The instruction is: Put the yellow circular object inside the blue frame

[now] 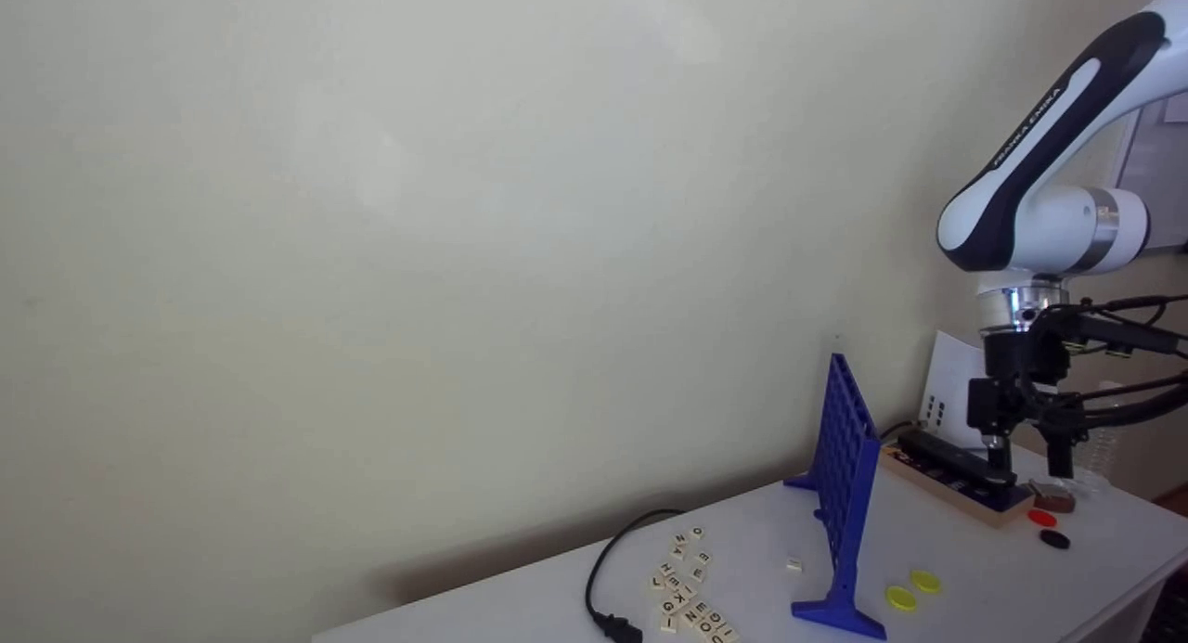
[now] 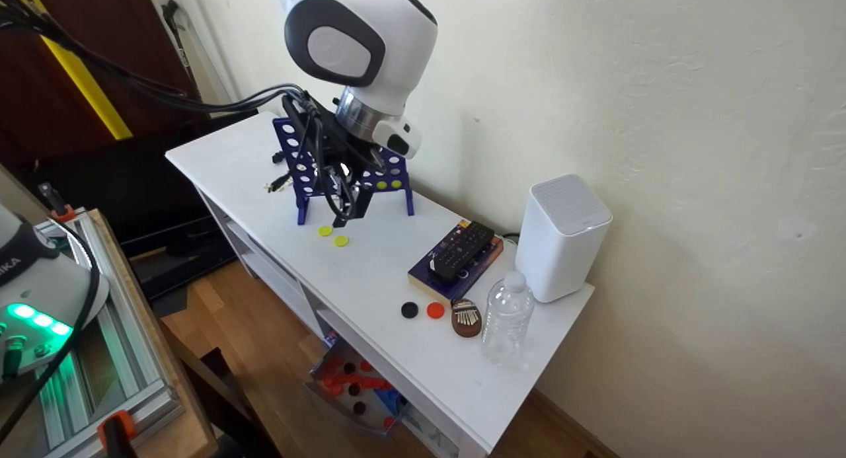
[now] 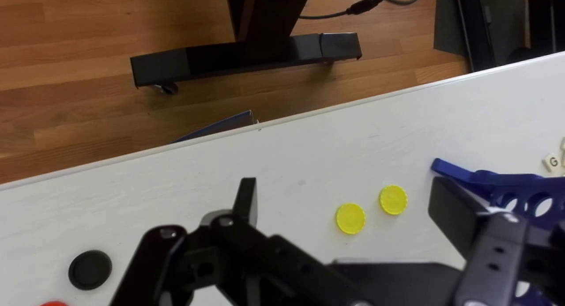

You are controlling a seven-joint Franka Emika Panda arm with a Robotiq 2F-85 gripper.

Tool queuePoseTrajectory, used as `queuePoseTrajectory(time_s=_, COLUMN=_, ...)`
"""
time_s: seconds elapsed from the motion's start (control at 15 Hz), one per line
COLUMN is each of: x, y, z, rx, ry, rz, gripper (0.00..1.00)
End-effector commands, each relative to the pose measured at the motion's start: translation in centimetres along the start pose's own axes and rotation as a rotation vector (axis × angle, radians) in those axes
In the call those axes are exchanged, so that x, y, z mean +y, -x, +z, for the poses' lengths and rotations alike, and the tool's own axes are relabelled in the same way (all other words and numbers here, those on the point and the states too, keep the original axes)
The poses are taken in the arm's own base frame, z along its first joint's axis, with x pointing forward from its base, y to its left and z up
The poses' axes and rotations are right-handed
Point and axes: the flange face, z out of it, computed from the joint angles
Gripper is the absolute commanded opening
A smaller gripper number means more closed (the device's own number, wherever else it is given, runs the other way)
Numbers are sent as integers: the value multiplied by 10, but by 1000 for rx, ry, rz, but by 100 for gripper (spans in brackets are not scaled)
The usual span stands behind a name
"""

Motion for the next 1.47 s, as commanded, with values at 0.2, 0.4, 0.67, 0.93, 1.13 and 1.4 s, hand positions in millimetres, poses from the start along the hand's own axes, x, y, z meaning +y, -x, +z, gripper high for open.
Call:
queuePoseTrajectory(time_s=0.2, x=11, y=-29, z=52, rx=-9, ry=-53, rz=101, gripper=100)
queuePoseTrajectory(time_s=0.4, x=15, y=-36, z=70, rx=14, ry=-85, rz=125, gripper=100)
queuePoseTrajectory(time_s=0.67, x=9, y=-48, z=88, rx=26, ry=-128, rz=149, gripper=100)
queuePoseTrajectory(time_s=0.93, x=-4, y=-62, z=99, rx=15, ry=-114, rz=147, gripper=100)
queuePoseTrajectory(time_s=1.13, x=-15, y=-73, z=102, rx=16, ry=-104, rz=150, gripper=100)
queuePoseTrajectory(time_s=1.4, x=-28, y=-83, z=108, rx=15, ry=-82, rz=152, gripper=100)
